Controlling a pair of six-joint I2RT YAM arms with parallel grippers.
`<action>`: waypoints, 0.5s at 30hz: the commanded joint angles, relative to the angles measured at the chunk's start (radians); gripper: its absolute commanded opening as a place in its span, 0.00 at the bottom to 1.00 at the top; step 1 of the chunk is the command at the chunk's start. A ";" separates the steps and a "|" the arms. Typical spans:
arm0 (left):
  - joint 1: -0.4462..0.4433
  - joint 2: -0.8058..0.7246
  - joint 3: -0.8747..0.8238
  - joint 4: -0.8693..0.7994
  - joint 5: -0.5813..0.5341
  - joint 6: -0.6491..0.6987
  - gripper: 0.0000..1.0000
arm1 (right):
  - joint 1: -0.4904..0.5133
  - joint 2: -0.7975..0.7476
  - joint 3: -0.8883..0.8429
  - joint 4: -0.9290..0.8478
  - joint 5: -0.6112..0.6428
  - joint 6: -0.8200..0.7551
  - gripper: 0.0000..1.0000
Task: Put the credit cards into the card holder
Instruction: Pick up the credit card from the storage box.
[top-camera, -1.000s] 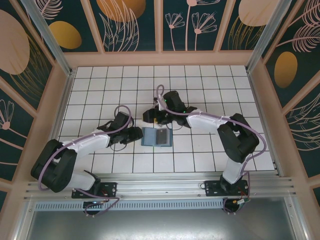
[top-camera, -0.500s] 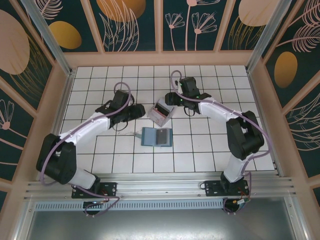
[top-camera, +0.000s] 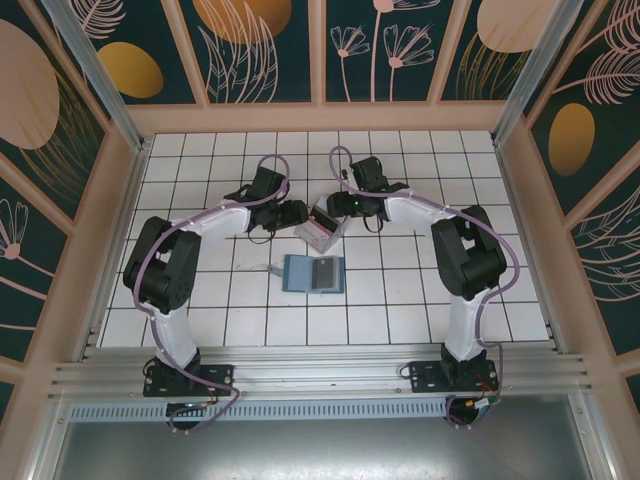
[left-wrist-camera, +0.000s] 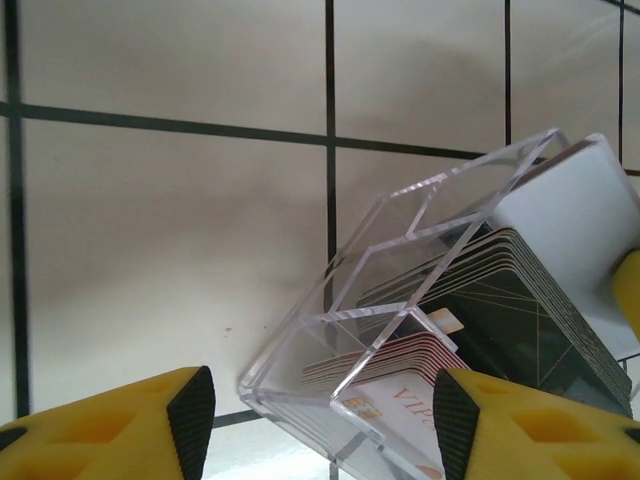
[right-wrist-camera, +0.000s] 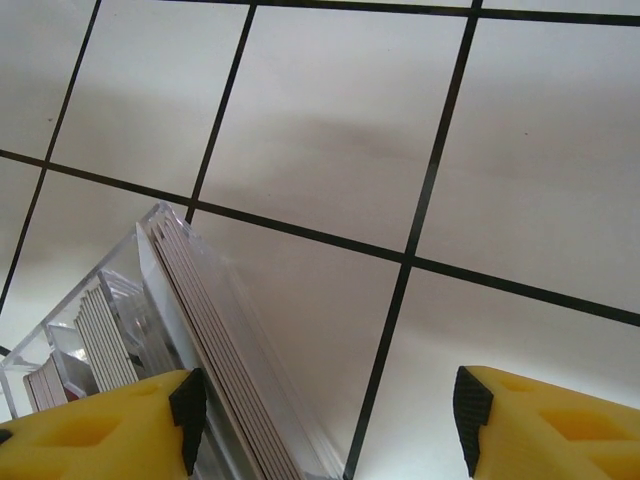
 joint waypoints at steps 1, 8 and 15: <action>0.004 0.030 -0.023 0.061 0.052 0.008 0.61 | 0.002 0.023 0.031 -0.033 0.005 -0.024 0.68; 0.004 0.028 -0.071 0.082 0.050 0.000 0.61 | 0.000 0.024 0.055 -0.052 0.031 -0.033 0.59; 0.004 0.026 -0.113 0.104 0.054 -0.011 0.61 | 0.000 -0.008 0.056 -0.052 0.041 -0.031 0.52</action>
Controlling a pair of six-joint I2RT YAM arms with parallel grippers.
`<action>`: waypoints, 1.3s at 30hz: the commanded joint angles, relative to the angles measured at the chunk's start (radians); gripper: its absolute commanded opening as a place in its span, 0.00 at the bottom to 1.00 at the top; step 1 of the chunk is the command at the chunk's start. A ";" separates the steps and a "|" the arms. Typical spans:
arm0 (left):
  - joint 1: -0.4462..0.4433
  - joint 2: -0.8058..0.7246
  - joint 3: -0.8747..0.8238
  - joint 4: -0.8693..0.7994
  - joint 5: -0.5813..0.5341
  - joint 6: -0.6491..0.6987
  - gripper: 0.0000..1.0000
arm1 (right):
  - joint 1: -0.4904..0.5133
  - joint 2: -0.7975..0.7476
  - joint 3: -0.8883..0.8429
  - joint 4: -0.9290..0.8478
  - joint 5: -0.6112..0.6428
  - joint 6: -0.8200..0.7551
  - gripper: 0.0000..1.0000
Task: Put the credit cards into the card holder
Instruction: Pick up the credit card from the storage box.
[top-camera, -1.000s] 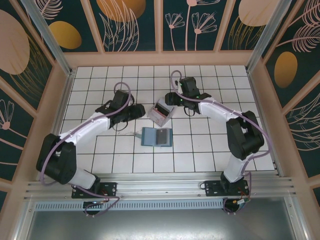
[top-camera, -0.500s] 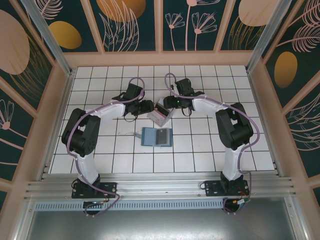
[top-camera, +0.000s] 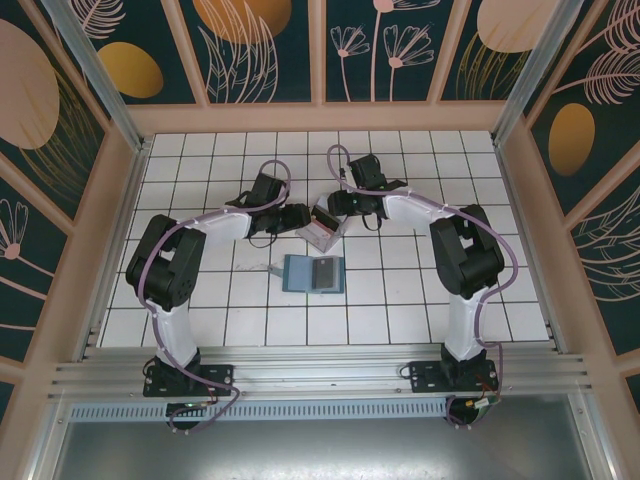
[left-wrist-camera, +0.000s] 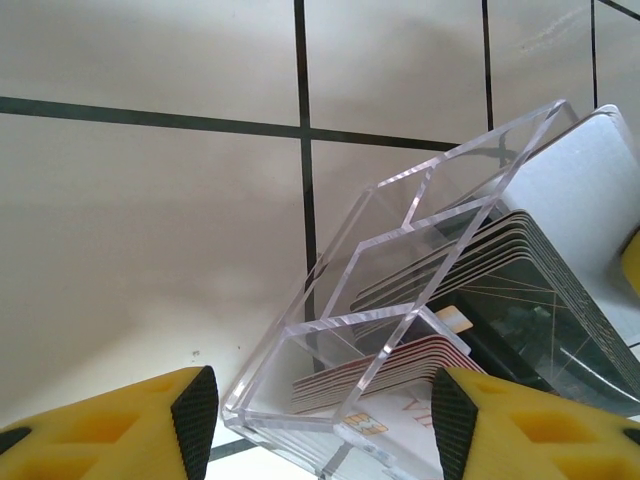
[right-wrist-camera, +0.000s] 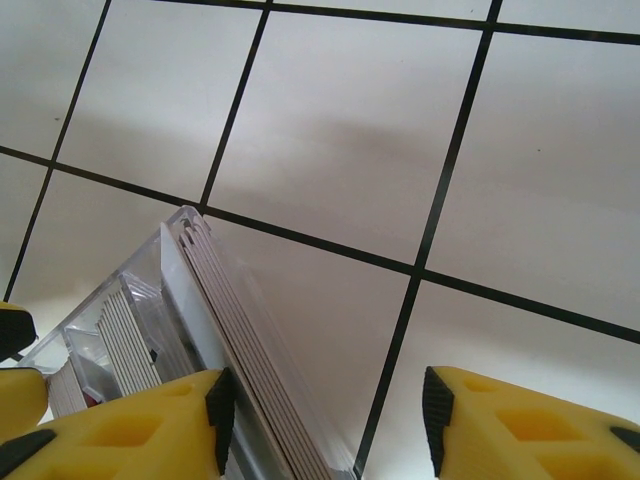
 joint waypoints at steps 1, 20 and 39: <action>0.002 0.007 -0.044 -0.034 0.002 -0.009 0.61 | -0.002 -0.022 0.027 -0.030 0.042 -0.010 0.51; 0.002 -0.001 -0.056 -0.030 0.001 -0.014 0.60 | -0.004 -0.060 0.017 -0.019 0.043 -0.014 0.38; 0.003 -0.008 -0.056 -0.034 -0.002 -0.017 0.60 | -0.004 -0.080 0.034 -0.045 0.056 -0.069 0.16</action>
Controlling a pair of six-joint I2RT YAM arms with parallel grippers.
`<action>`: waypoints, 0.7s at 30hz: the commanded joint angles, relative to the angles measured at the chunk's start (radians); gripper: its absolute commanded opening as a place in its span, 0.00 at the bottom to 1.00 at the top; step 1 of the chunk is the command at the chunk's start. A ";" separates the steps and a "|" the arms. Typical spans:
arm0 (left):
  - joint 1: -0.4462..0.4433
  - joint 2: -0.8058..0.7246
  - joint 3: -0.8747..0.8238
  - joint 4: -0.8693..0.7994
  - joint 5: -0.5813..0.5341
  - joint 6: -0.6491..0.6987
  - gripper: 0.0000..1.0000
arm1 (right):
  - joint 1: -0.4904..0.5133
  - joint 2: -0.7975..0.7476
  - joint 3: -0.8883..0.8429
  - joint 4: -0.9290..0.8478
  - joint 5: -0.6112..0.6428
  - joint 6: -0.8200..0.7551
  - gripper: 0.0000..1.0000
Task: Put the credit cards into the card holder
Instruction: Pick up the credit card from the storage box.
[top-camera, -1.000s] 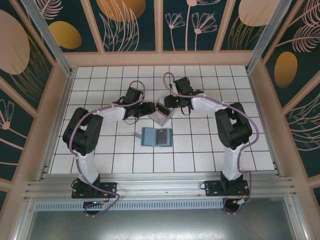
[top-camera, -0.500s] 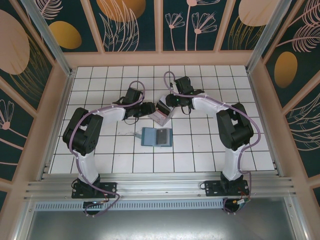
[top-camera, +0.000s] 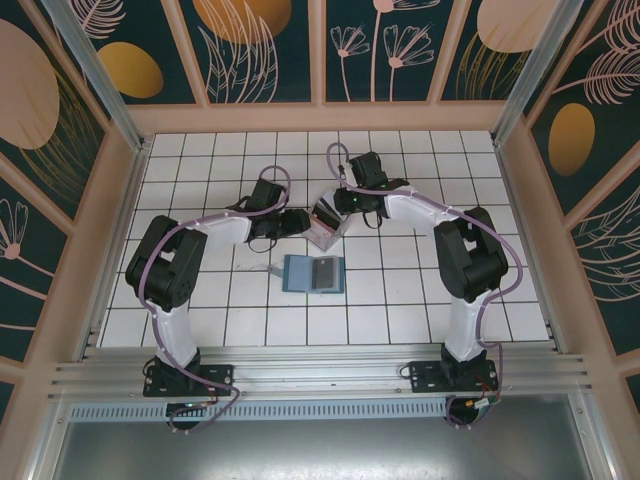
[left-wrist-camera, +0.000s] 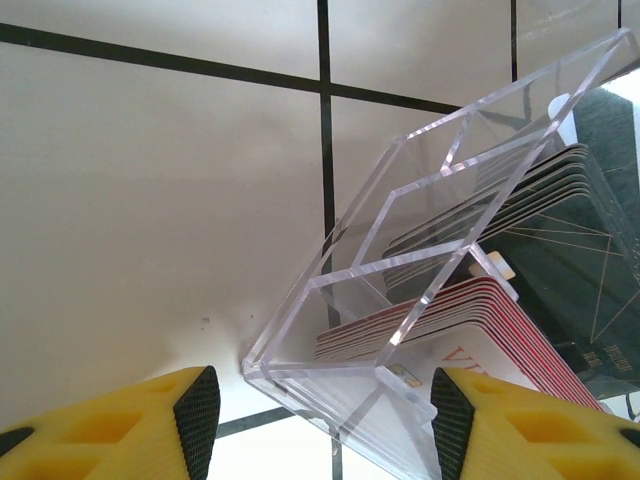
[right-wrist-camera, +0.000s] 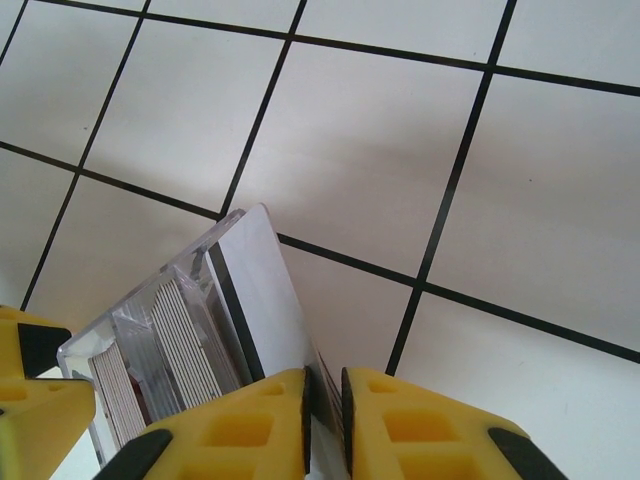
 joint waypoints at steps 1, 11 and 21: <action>0.004 -0.002 -0.014 -0.054 -0.009 -0.003 0.60 | -0.009 -0.049 0.030 -0.032 0.042 -0.030 0.16; 0.003 -0.013 -0.023 -0.054 -0.011 -0.008 0.59 | -0.009 -0.111 0.016 -0.031 0.004 -0.033 0.10; 0.004 -0.102 -0.013 -0.084 -0.018 -0.009 0.60 | -0.030 -0.223 -0.068 0.052 -0.164 0.037 0.01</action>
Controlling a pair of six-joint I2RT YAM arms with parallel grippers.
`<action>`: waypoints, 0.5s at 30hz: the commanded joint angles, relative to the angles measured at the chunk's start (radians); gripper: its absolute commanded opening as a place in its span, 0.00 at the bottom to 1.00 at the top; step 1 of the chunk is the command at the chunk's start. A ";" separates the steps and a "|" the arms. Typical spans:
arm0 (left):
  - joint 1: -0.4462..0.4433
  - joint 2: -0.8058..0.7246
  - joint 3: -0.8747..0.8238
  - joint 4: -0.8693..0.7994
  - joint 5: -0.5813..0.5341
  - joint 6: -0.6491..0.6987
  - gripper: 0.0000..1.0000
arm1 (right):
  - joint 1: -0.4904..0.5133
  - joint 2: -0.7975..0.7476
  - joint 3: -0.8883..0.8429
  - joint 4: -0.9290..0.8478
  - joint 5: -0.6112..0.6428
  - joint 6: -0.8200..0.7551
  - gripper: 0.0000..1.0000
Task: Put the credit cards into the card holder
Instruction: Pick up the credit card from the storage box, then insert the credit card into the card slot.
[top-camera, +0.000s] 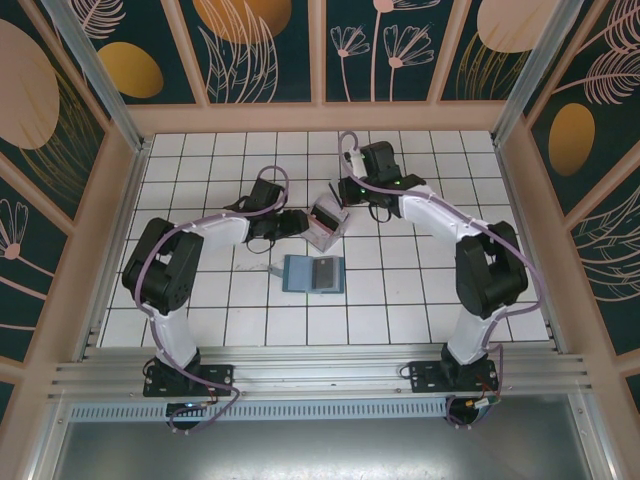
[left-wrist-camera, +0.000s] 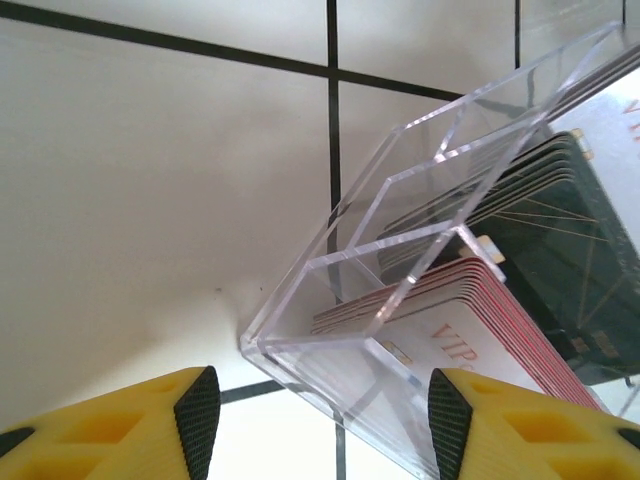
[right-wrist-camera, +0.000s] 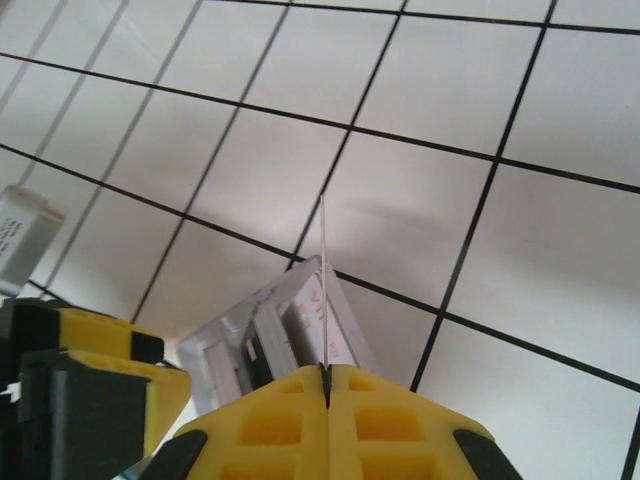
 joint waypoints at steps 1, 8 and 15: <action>0.003 -0.070 -0.005 -0.043 -0.009 -0.010 0.60 | -0.013 -0.076 -0.051 0.056 -0.105 0.049 0.01; 0.003 -0.228 -0.071 -0.089 -0.052 -0.008 0.63 | -0.015 -0.276 -0.399 0.349 -0.374 0.325 0.00; 0.004 -0.386 -0.330 -0.046 -0.024 -0.043 0.59 | 0.125 -0.410 -0.851 0.790 -0.325 0.738 0.00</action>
